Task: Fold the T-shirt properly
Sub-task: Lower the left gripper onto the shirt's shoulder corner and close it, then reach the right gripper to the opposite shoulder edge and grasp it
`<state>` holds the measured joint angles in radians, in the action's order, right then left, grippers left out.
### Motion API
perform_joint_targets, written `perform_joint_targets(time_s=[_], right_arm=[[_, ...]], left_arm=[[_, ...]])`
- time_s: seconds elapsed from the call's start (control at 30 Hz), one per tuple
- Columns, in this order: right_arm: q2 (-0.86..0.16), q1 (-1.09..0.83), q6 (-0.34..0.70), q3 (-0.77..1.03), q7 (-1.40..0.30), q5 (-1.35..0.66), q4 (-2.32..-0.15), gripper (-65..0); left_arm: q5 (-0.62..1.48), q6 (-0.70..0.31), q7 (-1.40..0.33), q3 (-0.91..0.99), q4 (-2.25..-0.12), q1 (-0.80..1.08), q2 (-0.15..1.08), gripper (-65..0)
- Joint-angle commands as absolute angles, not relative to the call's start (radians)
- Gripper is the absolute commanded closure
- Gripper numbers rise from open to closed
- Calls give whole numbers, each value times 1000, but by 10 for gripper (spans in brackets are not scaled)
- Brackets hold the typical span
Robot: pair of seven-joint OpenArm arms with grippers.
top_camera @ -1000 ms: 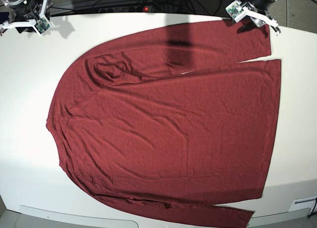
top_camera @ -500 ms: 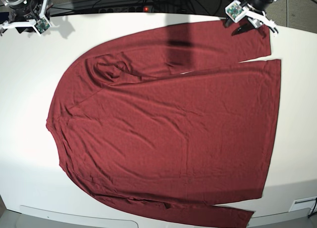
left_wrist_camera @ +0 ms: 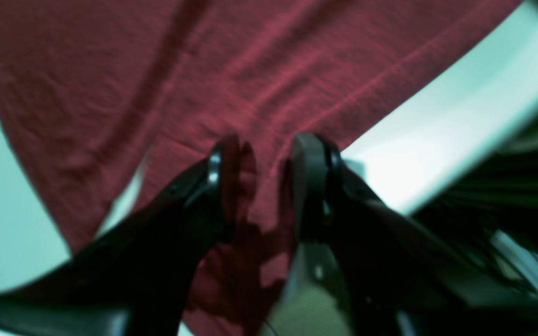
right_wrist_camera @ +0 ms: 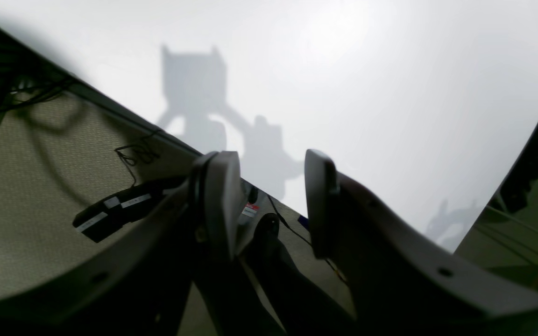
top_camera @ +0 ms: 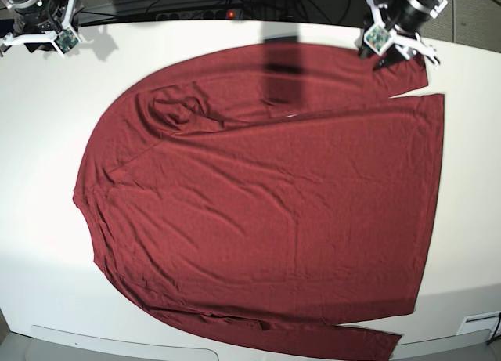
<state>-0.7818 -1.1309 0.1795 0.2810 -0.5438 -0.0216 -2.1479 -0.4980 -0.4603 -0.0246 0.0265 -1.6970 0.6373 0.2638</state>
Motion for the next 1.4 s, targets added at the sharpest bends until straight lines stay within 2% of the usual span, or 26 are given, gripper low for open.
perform_joint_targets(time_s=[0.0, 0.1, 0.17, 0.23, 0.3, 0.33, 0.57, 0.8, 0.97, 1.13, 1.37], right_arm=[[-792, -1142, 152, 289, -537, -22, -2165, -235], [-793, -1142, 152, 289, -540, -23, -2165, -235], [-792, -1142, 152, 289, -540, -22, -2165, -235], [-792, -1142, 152, 289, -540, -22, -2165, -235], [-793, -1142, 153, 289, -540, -22, -2165, -235], [-793, -1142, 153, 289, -540, -22, -2165, -235], [-793, -1142, 160, 289, -420, -15, -2165, -235], [-793, -1124, 295, 286, -178, 95, -2165, -236], [-800, -1031, 348, 225, -182, 235, -2163, -289], [-846, -933, 370, 67, -183, 377, -2119, -292], [-844, -761, 368, -127, -183, 555, -1940, -291]], left_arm=[[-526, -466, -105, 29, -1681, 637, 269, -196], [-527, -483, -131, 29, -1672, 623, 270, -194], [-544, -542, -130, 29, -1672, 623, 270, -164], [-553, -615, -132, 29, -1672, 624, 270, -106], [-552, -638, -134, 29, -1672, 628, 270, -18], [-553, -638, -134, 29, -1672, 628, 270, 0], [-529, -637, -144, 29, -1672, 629, 270, 0], [-465, -637, -112, 29, -1673, 631, 269, 0], [-466, -637, -104, 29, -1673, 632, 269, 0], [-466, -637, -104, 29, -1673, 632, 269, 0], [-466, -637, -104, 29, -1673, 632, 269, 0]])
